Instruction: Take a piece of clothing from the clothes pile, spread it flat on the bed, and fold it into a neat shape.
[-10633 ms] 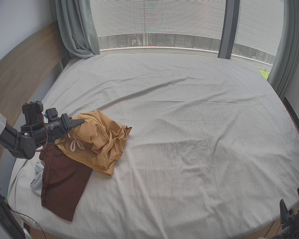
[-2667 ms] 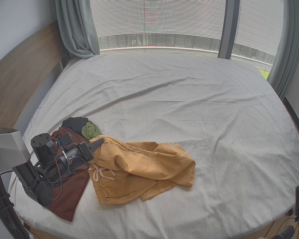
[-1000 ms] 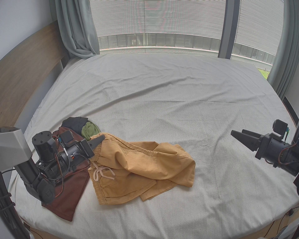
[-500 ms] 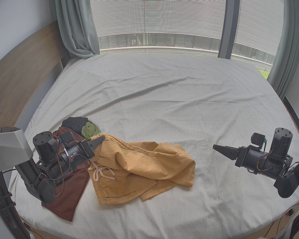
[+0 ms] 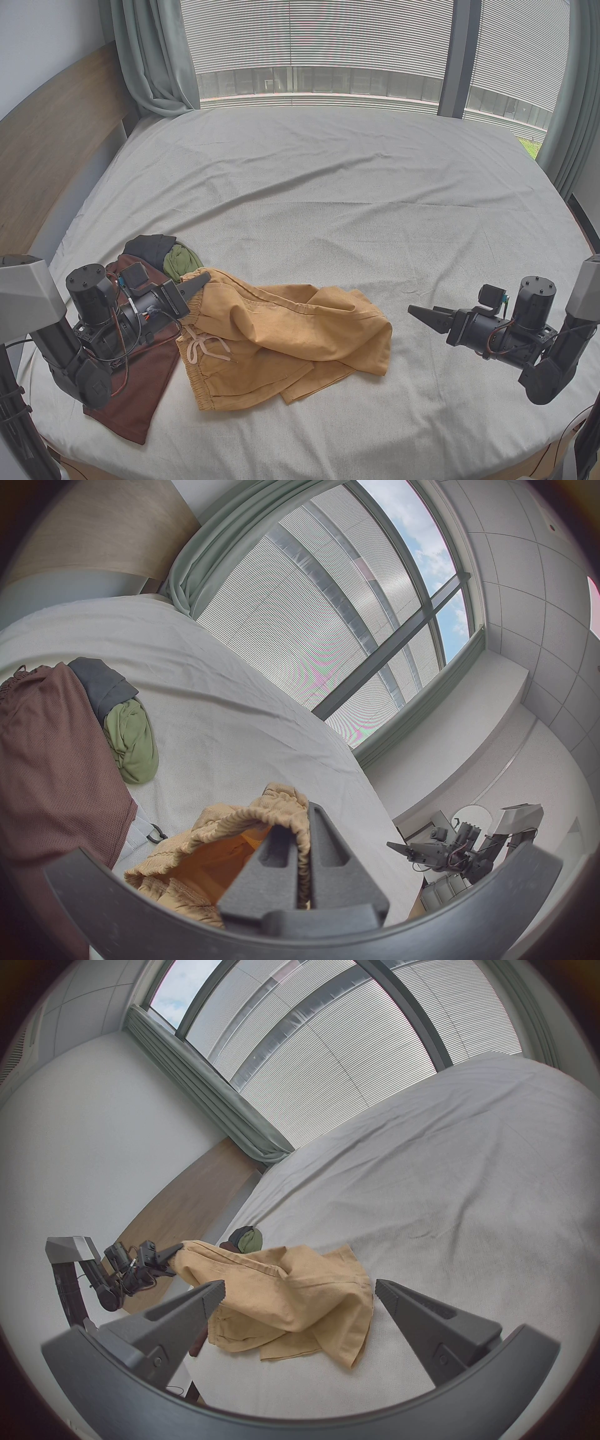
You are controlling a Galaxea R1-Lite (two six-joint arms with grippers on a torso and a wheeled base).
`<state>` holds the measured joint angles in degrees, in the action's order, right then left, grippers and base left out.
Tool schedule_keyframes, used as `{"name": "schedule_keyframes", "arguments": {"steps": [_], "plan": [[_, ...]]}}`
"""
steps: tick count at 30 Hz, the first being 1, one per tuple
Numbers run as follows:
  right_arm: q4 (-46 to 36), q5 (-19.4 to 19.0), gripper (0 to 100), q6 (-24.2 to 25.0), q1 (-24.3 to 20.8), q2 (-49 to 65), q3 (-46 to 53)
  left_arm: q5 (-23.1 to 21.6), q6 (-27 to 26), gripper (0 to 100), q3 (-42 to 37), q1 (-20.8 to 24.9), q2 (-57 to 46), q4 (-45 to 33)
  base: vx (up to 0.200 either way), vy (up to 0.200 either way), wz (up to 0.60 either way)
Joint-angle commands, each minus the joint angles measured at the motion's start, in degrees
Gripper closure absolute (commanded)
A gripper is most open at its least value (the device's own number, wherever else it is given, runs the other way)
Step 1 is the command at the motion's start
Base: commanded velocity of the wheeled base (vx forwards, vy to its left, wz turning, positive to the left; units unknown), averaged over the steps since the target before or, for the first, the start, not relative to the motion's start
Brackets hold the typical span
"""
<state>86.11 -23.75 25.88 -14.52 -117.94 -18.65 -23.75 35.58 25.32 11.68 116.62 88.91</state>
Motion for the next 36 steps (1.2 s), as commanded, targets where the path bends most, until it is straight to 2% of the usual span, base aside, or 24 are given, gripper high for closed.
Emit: {"name": "schedule_keyframes", "arguments": {"steps": [1, 12, 20, 28, 36], "plan": [[1.6, 0.02, 0, 0.05, -0.42, -6.68, -0.24, 0.02, 0.01, 100, -0.01, -0.08, 0.28, 0.04, 0.0, 0.0, 0.0], [2.04, 0.02, 0, 0.57, -1.3, -14.42, -3.23, 0.02, 0.01, 100, 0.08, 0.01, 0.37, 0.04, 0.0, 0.0, 0.0], [2.13, 0.19, 0, 4.71, -3.15, -16.53, -5.17, 0.02, 0.1, 100, 0.52, 0.01, 0.46, 0.04, 0.0, 0.0, 0.0], [2.04, 2.04, 0, 4.88, -4.29, -21.01, -8.51, 0.1, 0.1, 100, 0.61, -0.08, 0.37, 0.04, 0.0, 0.0, 0.0], [2.04, 2.13, 0, 5.06, -6.22, -21.98, -8.77, 0.1, 0.1, 100, 0.61, -0.08, 0.46, 0.04, 0.0, 0.0, 0.0]]}}
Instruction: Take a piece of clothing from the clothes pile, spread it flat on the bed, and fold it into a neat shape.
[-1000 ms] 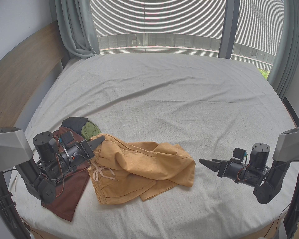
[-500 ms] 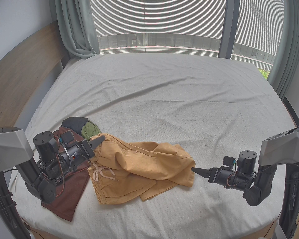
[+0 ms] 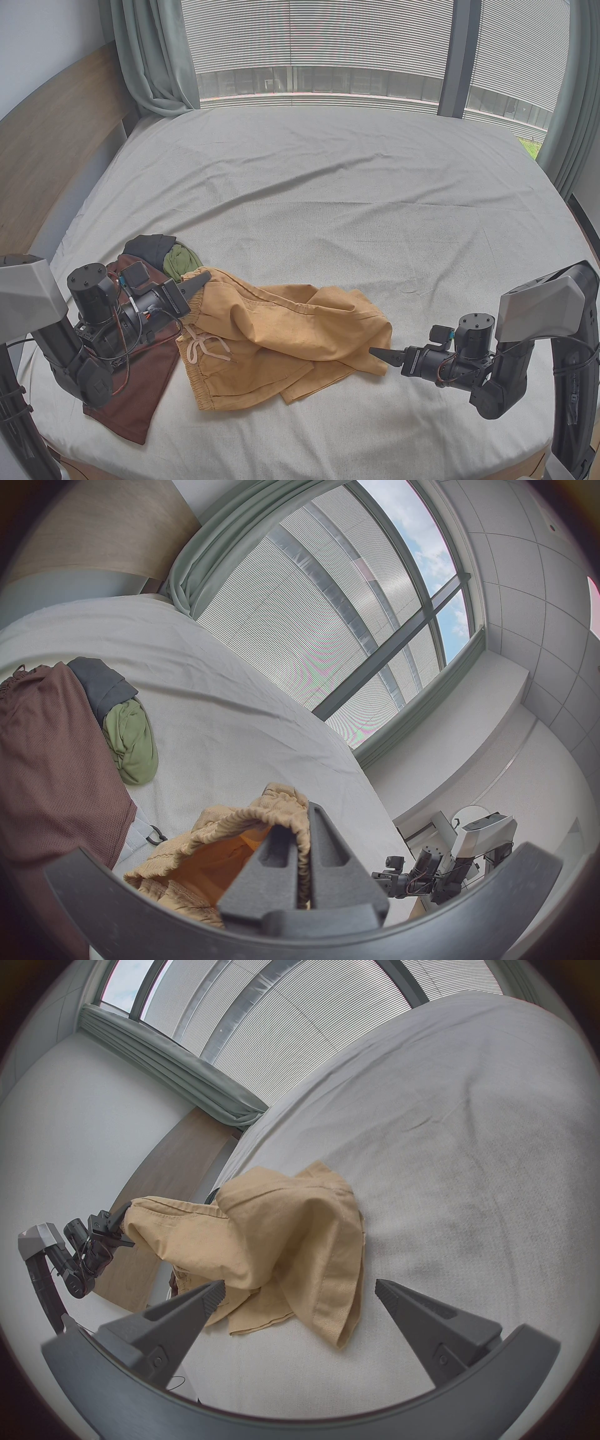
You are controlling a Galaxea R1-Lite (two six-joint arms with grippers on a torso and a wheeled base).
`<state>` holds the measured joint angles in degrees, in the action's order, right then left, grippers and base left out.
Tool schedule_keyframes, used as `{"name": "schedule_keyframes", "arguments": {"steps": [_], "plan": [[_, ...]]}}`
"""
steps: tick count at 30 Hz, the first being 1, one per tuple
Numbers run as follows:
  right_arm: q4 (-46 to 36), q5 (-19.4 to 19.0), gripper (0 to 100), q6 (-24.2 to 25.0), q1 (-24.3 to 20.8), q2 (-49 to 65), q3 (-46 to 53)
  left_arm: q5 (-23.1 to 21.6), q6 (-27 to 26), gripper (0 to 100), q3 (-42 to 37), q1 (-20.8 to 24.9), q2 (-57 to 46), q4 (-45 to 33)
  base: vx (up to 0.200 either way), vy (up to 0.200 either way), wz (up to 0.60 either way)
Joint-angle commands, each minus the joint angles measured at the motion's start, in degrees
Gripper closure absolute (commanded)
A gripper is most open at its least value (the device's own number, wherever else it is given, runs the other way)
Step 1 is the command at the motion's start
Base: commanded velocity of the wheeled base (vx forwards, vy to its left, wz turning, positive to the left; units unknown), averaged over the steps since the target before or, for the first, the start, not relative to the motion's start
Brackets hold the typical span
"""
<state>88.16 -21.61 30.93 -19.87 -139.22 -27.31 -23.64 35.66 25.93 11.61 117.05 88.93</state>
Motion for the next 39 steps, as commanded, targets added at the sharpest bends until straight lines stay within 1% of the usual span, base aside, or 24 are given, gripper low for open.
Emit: {"name": "schedule_keyframes", "arguments": {"steps": [1, 8, 12, 23, 24, 34, 39], "plan": [[-0.01, -0.01, 0, 0.01, -0.87, -0.71, -0.11, -0.01, 0.03, 100, 0.0, 0.0, -0.07, 0.01, 0.0, 0.0, 0.0], [0.08, 0.17, 0, 0.19, -2.28, -1.14, 0.24, -0.01, 0.03, 100, 0.17, 0.0, -0.07, 0.01, 0.0, 0.0, 0.0], [0.08, 0.17, 0, 1.59, -2.89, -0.71, 0.41, -0.01, 0.03, 100, 0.17, 0.0, 0.02, 0.01, 0.0, 0.0, 0.0], [0.26, 0.08, 0, 1.94, -2.89, -1.67, -0.73, -0.09, 0.03, 100, 0.26, 0.0, 0.02, 0.01, 0.0, 0.0, 0.0], [0.26, 0.08, 100, 1.94, -2.81, -1.67, -0.99, -0.09, 0.03, 100, 0.26, 0.0, 0.02, 0.01, 0.0, 0.0, 0.0], [0.26, 0.08, 100, 2.03, -2.01, -3.17, -1.96, -0.09, 0.03, 100, 0.35, -0.18, 0.63, 0.01, 0.0, 0.0, 0.0], [0.08, -1.15, 100, 1.68, -2.98, -0.62, 2.61, -0.09, -0.06, 100, 0.61, -0.97, 1.16, 0.01, 0.0, 0.0, 0.0]]}}
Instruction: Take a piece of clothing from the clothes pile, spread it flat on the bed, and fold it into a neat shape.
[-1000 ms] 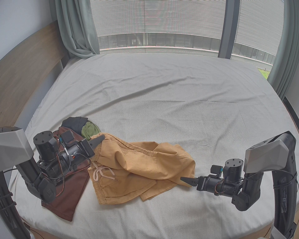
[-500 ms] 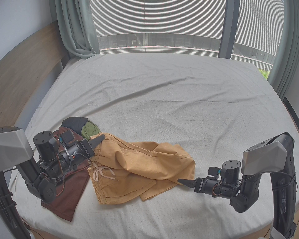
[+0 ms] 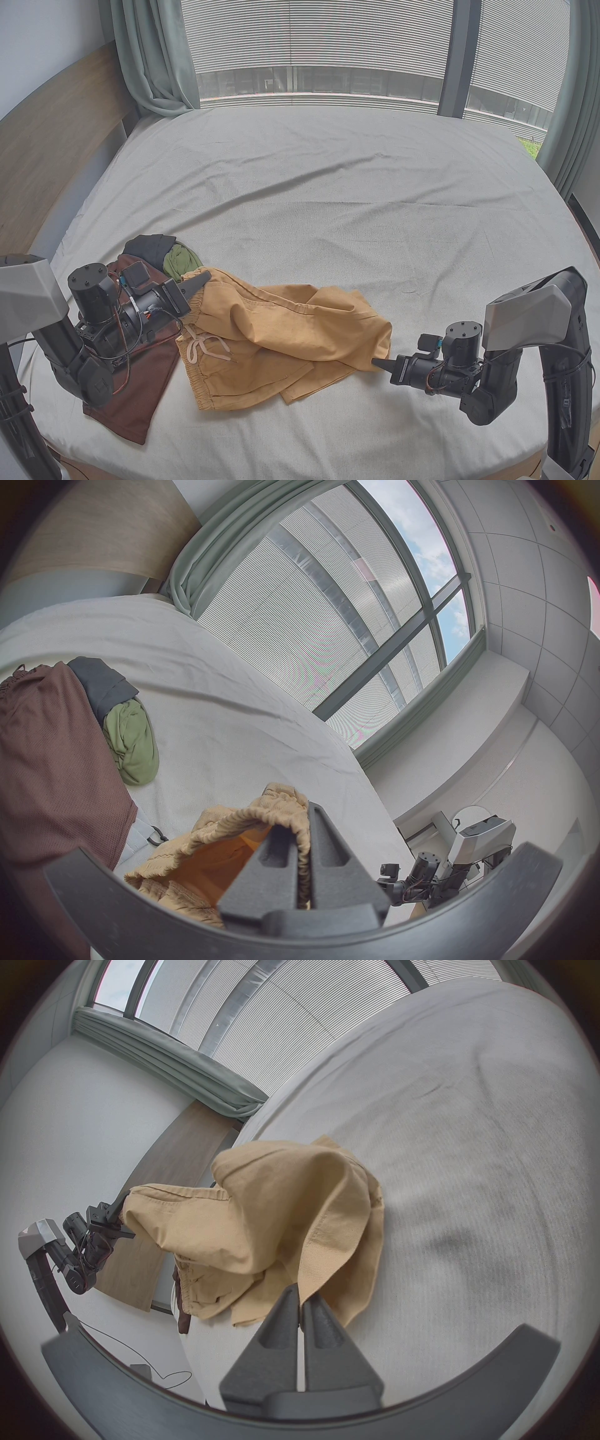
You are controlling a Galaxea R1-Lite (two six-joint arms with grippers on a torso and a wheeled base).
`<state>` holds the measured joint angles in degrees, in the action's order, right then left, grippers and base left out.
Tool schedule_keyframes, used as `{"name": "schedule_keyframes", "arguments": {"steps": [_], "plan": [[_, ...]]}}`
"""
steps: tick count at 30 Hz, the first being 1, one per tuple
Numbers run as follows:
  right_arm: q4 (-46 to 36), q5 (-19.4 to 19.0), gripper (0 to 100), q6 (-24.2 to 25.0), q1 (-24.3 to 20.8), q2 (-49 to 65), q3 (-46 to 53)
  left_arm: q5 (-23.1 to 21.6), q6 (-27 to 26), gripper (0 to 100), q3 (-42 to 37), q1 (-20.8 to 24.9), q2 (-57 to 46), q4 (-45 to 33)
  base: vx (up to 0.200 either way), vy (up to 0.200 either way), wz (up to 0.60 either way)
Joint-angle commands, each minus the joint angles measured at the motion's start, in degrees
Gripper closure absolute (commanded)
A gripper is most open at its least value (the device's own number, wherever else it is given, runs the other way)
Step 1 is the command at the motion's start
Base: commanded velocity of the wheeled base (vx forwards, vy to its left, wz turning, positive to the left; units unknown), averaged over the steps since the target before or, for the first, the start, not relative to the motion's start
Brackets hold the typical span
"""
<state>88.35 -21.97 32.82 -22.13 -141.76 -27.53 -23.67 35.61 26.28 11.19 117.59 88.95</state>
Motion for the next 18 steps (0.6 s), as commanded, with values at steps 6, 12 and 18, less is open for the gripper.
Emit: {"name": "schedule_keyframes", "arguments": {"steps": [6, 12, 18], "plan": [[-0.1, -4.49, 100, -1.62, -1.43, 2.99, 7.31, -0.06, 0.07, 100, 0.61, -1.44, 0.71, -0.01, 0.0, 0.0, 0.0], [-0.1, -6.16, 100, -4.34, -2.04, 2.81, 9.68, -0.06, 0.07, 100, 0.7, -1.96, 1.06, -0.01, 0.0, 0.0, 0.0], [-0.1, -6.16, 100, -4.52, -2.75, 2.37, 10.04, -0.06, -0.01, 100, 0.35, -2.05, 1.06, -0.01, 0.0, 0.0, 0.0]]}}
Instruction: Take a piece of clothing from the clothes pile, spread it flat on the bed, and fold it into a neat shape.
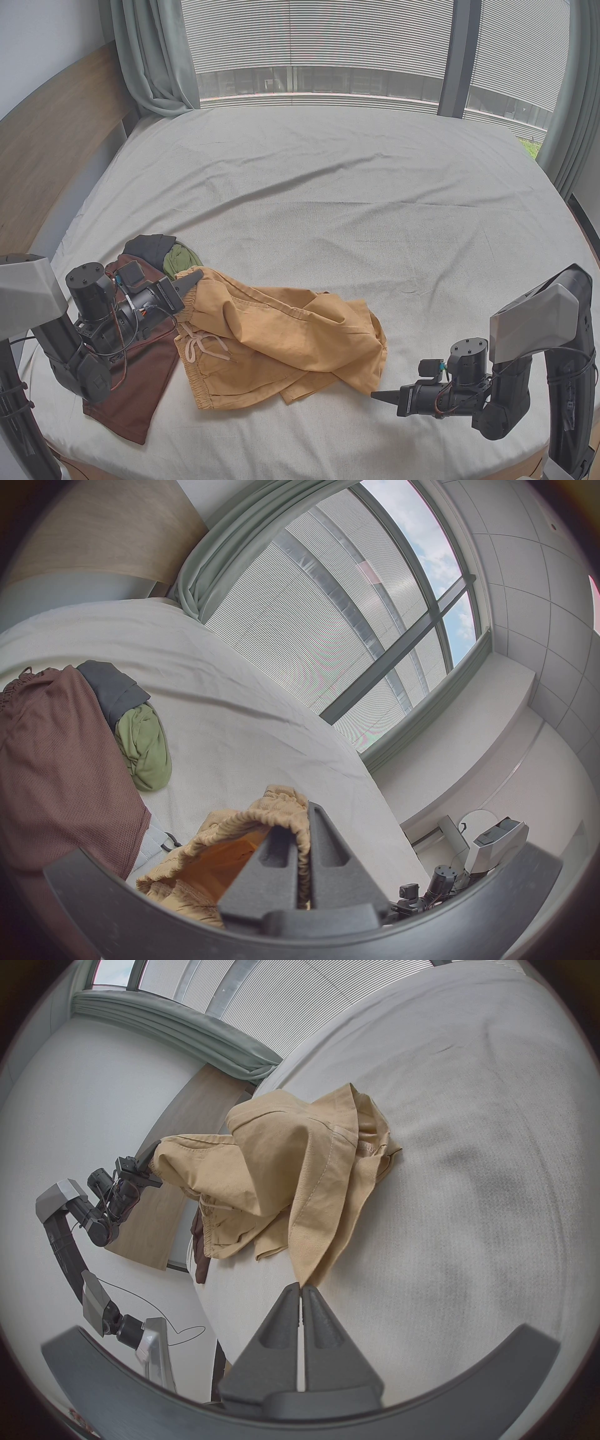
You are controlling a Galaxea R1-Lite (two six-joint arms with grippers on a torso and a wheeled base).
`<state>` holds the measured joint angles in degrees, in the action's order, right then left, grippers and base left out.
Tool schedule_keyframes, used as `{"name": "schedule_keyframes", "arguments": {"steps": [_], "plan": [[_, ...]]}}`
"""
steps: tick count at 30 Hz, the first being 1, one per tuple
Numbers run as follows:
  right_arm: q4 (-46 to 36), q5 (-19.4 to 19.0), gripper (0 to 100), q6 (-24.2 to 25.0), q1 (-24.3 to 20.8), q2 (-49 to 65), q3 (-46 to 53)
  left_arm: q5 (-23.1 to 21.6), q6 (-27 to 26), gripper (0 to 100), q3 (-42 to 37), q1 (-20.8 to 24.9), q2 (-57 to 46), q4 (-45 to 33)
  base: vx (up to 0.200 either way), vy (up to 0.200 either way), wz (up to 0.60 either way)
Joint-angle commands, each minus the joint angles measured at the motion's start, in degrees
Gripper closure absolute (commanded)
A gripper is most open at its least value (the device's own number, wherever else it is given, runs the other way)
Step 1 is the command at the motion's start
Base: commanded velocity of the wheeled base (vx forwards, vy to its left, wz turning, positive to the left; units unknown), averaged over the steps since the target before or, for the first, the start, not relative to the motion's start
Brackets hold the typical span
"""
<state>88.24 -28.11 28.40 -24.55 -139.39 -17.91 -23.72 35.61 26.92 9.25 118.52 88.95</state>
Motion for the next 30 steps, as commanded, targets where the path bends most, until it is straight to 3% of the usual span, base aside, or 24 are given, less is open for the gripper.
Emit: {"name": "schedule_keyframes", "arguments": {"steps": [1, 14, 15, 21, 30], "plan": [[0.01, -0.01, 100, -0.1, -0.32, -0.01, 0.42, -0.1, -0.01, 100, -0.37, -0.11, 0.14, -0.01, 0.0, 0.0, 0.0], [0.18, 0.51, 100, -0.02, 0.21, -0.89, -2.31, -0.18, -0.19, 100, -1.25, -0.9, 1.1, 0.08, 0.0, 0.0, 0.0], [0.09, 0.6, 0, -0.02, 0.47, -0.71, -2.66, -0.18, -0.19, 100, -1.16, -0.9, 1.1, -0.01, 0.0, 0.0, 0.0], [0.09, 4.56, 0, -0.72, 2.4, 0.34, -4.33, -0.18, -0.19, 100, -1.16, -0.82, 1.01, 0.08, 0.0, 0.0, 0.0], [0.01, 4.82, 0, -0.89, 2.49, 0.34, -7.32, -0.18, -0.19, 100, -0.99, -0.9, 0.57, 0.08, 0.0, 0.0, 0.0]]}}
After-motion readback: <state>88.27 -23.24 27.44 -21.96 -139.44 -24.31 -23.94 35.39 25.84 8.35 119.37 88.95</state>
